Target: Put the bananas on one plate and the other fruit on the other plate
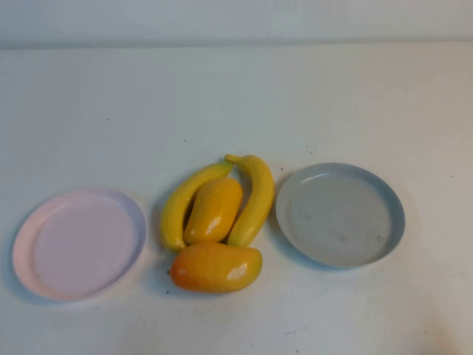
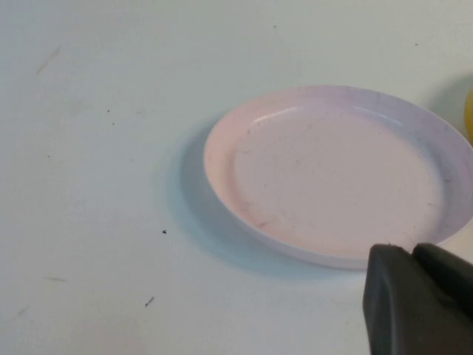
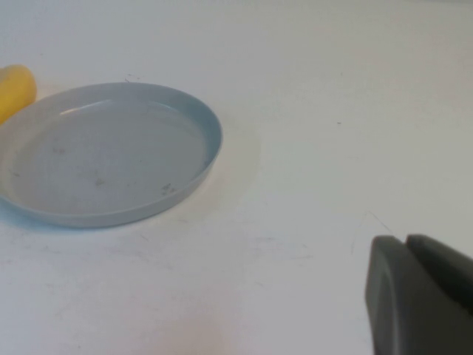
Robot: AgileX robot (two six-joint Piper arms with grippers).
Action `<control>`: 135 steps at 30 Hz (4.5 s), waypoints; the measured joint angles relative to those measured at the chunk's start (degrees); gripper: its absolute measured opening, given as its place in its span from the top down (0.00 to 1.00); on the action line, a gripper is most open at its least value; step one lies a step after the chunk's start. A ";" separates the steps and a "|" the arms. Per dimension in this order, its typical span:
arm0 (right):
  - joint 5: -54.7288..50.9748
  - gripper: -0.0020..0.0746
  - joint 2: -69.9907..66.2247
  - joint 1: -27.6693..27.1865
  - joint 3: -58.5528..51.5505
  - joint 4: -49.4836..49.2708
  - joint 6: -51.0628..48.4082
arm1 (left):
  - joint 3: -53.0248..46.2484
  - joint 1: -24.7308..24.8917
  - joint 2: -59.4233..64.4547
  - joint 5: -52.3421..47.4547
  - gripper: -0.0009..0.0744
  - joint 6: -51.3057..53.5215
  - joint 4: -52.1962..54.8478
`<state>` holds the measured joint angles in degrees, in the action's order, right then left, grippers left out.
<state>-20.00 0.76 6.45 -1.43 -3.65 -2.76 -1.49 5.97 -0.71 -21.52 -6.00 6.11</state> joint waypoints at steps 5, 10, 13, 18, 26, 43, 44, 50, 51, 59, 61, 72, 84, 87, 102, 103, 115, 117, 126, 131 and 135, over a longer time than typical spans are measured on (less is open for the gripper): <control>0.00 0.99 0.00 0.00 0.00 0.00 0.00 | 0.00 0.00 0.00 0.00 0.99 0.00 0.00; 0.00 0.99 0.00 0.00 0.00 0.00 0.00 | 0.00 0.00 0.00 0.00 0.99 0.00 0.00; 0.00 0.99 0.00 0.00 0.00 0.00 0.00 | 0.00 0.00 0.00 0.00 0.99 0.00 0.00; 0.00 0.99 0.00 0.00 0.00 0.00 0.00 | 0.00 0.00 0.00 0.00 0.99 0.00 0.00; 0.00 0.99 0.00 0.00 0.00 0.00 0.00 | 0.00 0.00 0.00 0.00 0.99 0.00 0.00; 0.00 0.99 0.00 0.00 0.00 0.00 0.00 | 0.00 0.00 0.00 0.00 0.99 0.00 0.00; 0.00 0.99 0.00 0.00 0.00 0.00 0.00 | 0.00 0.00 0.00 0.00 0.99 0.00 0.00; 0.00 0.99 0.00 0.00 0.00 0.00 0.00 | 0.00 0.00 0.00 0.00 0.99 0.00 0.00; 0.00 0.99 0.00 0.00 0.00 0.00 0.00 | 0.00 0.00 0.00 0.25 0.99 -0.05 -0.16; 0.00 0.99 0.00 0.00 0.00 0.00 0.00 | 0.00 0.00 0.00 4.64 0.99 -1.25 -3.31; 0.00 0.99 0.00 0.00 0.00 0.00 0.00 | 0.00 0.00 0.00 5.47 0.99 -4.44 -7.33; 0.00 0.99 0.00 0.00 0.00 0.00 0.00 | 0.00 0.00 0.00 16.45 0.99 -13.10 -20.43; 0.00 0.99 0.00 0.00 0.00 0.00 0.00 | 24.17 0.00 17.22 -15.80 0.99 -8.15 -20.56; 0.00 0.99 0.00 0.00 0.00 0.00 0.00 | 29.46 0.00 23.85 -20.81 0.99 -2.26 -20.56; 0.00 0.99 0.00 0.00 0.00 0.00 0.00 | 50.76 6.71 59.92 -32.91 0.99 31.84 -30.13; 0.00 0.99 0.00 0.00 0.00 0.00 0.00 | 52.17 8.69 62.03 -33.56 0.99 33.52 -29.92; 0.00 0.99 0.00 0.00 0.00 0.00 0.00 | 65.97 29.27 82.28 -39.47 0.99 41.96 -19.65; 0.00 0.99 0.00 0.00 0.00 0.00 0.00 | 68.03 31.62 85.48 -40.75 0.99 42.06 -18.25; 0.00 0.99 0.00 0.00 0.00 0.00 0.00 | 77.61 34.87 96.28 -47.26 0.63 42.94 -14.81; 0.00 0.99 0.00 0.00 0.00 0.00 0.00 | 79.10 34.87 100.19 -46.58 0.23 43.19 -12.49; 0.00 0.99 0.00 0.00 0.00 0.00 0.00 | 79.10 34.87 102.09 -44.97 0.14 45.77 -9.32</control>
<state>-20.00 0.76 6.45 -1.43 -3.65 -2.76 77.61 40.84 101.38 -66.50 39.77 -3.21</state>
